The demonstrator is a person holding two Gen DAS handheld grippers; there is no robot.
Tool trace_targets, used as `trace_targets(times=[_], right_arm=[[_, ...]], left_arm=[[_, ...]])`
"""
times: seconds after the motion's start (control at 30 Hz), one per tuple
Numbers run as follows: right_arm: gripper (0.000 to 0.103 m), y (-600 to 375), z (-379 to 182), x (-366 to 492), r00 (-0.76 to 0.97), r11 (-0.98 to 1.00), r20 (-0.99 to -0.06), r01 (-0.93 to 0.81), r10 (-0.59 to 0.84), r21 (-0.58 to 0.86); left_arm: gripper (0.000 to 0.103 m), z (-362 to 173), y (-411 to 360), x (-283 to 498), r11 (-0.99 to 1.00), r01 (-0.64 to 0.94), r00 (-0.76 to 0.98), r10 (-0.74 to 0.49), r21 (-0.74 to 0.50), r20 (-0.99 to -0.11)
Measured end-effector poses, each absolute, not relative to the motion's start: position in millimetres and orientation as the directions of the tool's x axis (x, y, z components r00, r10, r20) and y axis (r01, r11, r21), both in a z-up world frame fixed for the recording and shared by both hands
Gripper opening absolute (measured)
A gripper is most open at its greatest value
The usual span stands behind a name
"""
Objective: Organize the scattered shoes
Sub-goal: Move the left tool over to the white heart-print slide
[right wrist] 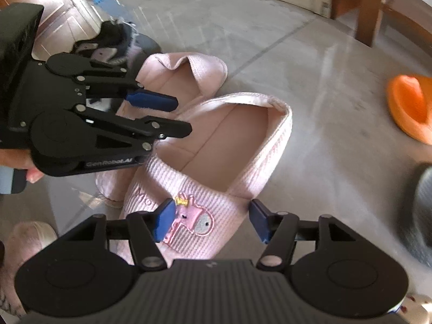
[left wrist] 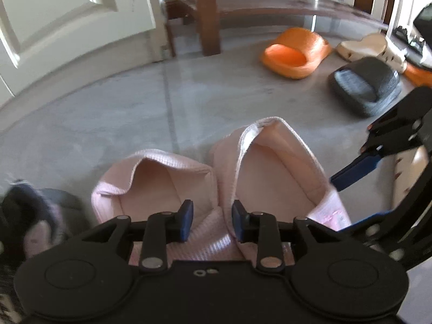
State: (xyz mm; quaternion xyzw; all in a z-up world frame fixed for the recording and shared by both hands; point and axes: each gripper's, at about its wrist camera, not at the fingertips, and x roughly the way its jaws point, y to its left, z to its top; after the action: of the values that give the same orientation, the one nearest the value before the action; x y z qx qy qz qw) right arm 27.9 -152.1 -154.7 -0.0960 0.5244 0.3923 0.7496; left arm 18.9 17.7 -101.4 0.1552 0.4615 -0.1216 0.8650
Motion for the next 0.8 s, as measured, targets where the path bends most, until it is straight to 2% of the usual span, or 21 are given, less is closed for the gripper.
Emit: trace_targets(times=[0.23,0.33,0.43,0.57,0.7,0.8], right_arm=[[0.064,-185,-133,20,0.237,0.712,-0.832,-0.659,0.502,0.242],[0.064,-222,-120,15,0.327,0.772,-0.808,-0.594,0.489,0.227],[0.064,-272,-102,8,0.468,0.854,-0.760,-0.472,0.452,0.217],[0.064,-349,-87,-11,0.639,0.955,-0.709,-0.204,0.297,0.216],[0.064,-393,-88,-35,0.691,0.984,-0.703,-0.070,0.168,0.165],[0.064,-412,-96,-46,0.687,0.978,-0.708,-0.020,0.164,0.207]], left_arm=[[0.032,-67,27,12,0.939,0.325,0.570,-0.098,0.115,-0.816],[0.033,-42,10,13,0.926,0.371,0.602,-0.180,0.073,-0.778],[0.036,-25,-17,27,0.860,0.510,0.539,-0.339,-0.021,-0.771],[0.035,-10,-63,58,0.744,0.663,0.420,-0.468,-0.090,-0.777],[0.035,0,-106,93,0.679,0.703,0.318,-0.566,-0.211,-0.761],[0.035,-7,-135,111,0.650,0.724,0.266,-0.570,-0.228,-0.778]])
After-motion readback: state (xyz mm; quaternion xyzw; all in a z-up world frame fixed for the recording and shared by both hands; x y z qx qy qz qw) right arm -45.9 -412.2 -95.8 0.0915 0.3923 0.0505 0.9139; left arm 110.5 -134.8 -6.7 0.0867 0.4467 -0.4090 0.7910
